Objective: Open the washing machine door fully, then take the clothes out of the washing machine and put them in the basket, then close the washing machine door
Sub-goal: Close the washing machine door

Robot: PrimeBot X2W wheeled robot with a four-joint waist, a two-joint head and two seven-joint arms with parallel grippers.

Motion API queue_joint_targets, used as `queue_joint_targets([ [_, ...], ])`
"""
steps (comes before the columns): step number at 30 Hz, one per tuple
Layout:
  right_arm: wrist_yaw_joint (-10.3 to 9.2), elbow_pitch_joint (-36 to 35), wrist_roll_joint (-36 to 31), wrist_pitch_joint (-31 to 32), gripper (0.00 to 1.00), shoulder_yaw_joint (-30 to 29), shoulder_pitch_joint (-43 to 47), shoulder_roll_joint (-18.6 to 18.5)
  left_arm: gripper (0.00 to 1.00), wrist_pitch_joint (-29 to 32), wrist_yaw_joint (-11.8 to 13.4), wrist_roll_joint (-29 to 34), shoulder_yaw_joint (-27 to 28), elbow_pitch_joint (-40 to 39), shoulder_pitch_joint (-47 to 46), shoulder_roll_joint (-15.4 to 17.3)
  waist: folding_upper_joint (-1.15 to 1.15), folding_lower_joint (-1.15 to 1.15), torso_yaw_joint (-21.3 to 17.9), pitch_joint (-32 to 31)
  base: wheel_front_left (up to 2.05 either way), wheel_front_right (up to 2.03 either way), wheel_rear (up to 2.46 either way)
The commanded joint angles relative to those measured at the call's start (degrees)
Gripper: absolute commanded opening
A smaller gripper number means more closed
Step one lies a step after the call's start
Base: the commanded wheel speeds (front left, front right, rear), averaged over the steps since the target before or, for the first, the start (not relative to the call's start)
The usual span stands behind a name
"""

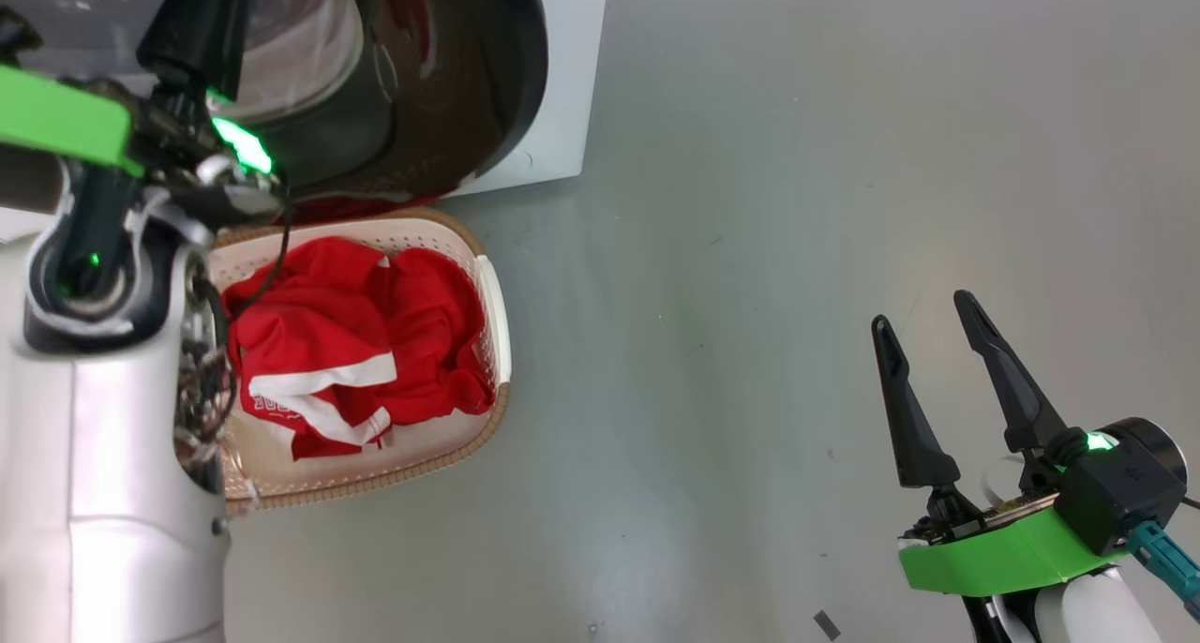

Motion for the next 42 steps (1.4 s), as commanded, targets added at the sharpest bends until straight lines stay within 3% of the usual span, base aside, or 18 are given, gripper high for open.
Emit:
queue_joint_targets([
  [1,0.36,-1.04,0.28,-0.37,1.00,1.18,-0.73,-0.65,0.00,0.24,-0.91,1.53,0.76,-2.81,2.45,2.31,0.00,0.00,0.30,-0.72,0.00,0.00,0.00],
  [6,0.36,-0.86,0.47,-0.37,1.00,0.76,-0.03,-0.65,0.00,-1.28,-1.05,2.44,0.77,-8.12,8.17,1.99,0.00,0.00,1.65,-2.21,0.00,0.00,0.00],
  [7,0.36,-0.85,0.51,-0.37,1.00,0.72,0.11,-0.65,0.06,-1.49,-1.00,2.67,0.59,-9.42,9.36,1.90,0.00,0.00,2.01,-2.56,0.00,0.00,0.00],
  [9,0.36,-0.78,0.51,-0.37,1.00,0.80,0.33,-0.65,0.75,-2.50,-1.19,3.96,0.25,-12.17,11.92,1.80,0.00,0.00,2.65,-3.35,0.00,0.00,0.00],
  [10,0.36,-0.75,0.46,-0.37,1.00,0.85,0.40,-0.65,1.00,-3.22,-1.38,5.17,0.00,-13.64,13.41,1.95,0.00,0.00,2.92,-3.79,0.00,0.00,0.00],
  [17,0.36,-0.59,0.41,-0.37,1.00,0.44,1.73,-0.65,1.00,-11.41,-2.92,18.50,-2.48,-23.33,24.88,3.18,0.00,0.00,4.34,-6.78,0.00,0.00,0.00],
  [22,0.36,-0.36,0.18,-0.37,1.00,0.34,2.69,-0.65,1.00,-18.36,-2.34,28.99,-3.90,-26.47,31.30,3.57,0.00,0.00,5.05,-8.81,0.00,0.00,0.00],
  [33,0.36,0.28,-0.37,-0.37,1.00,0.05,4.16,-0.65,1.00,-32.83,3.88,59.01,-8.19,-28.68,40.29,8.46,0.00,0.00,5.36,-13.44,0.00,0.00,0.00],
  [42,0.36,-0.16,-0.48,-0.37,1.00,-0.89,5.60,-0.65,1.00,-34.60,6.70,71.21,-7.72,-29.88,47.85,8.82,0.00,0.00,5.51,-15.64,0.00,0.00,0.00],
])
